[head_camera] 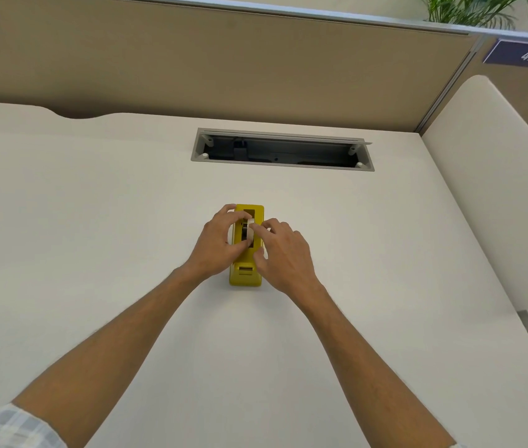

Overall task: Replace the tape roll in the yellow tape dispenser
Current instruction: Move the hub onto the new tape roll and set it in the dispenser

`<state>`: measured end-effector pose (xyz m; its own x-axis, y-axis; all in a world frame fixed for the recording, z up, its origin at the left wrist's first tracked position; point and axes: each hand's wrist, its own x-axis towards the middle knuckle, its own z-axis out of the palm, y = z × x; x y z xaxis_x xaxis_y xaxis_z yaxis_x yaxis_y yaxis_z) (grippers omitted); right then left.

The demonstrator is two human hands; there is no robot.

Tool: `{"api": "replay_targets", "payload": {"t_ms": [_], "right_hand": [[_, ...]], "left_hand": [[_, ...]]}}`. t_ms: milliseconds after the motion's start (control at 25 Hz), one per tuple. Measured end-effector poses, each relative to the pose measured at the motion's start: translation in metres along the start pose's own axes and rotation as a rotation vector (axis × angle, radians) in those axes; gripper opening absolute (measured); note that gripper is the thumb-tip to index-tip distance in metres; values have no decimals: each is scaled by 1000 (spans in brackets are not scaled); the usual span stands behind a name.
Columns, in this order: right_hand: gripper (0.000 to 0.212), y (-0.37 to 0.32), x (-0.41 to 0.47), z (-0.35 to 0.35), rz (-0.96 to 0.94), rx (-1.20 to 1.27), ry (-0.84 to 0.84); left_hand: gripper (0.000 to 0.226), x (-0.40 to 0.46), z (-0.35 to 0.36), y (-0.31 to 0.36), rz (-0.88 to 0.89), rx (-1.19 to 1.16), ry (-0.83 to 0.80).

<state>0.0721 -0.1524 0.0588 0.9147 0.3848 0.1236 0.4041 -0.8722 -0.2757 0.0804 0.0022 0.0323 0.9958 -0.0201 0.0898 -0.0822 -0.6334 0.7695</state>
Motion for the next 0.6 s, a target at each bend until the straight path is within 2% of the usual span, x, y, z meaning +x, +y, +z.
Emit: {"api": "replay_targets", "payload": {"t_ms": [360, 600], "right_hand": [[42, 1, 7, -1, 3, 16, 8], [35, 2, 13, -1, 15, 36, 38]], "left_hand": [[35, 2, -1, 4, -6, -30, 21], [43, 4, -1, 3, 28, -10, 6]]}}
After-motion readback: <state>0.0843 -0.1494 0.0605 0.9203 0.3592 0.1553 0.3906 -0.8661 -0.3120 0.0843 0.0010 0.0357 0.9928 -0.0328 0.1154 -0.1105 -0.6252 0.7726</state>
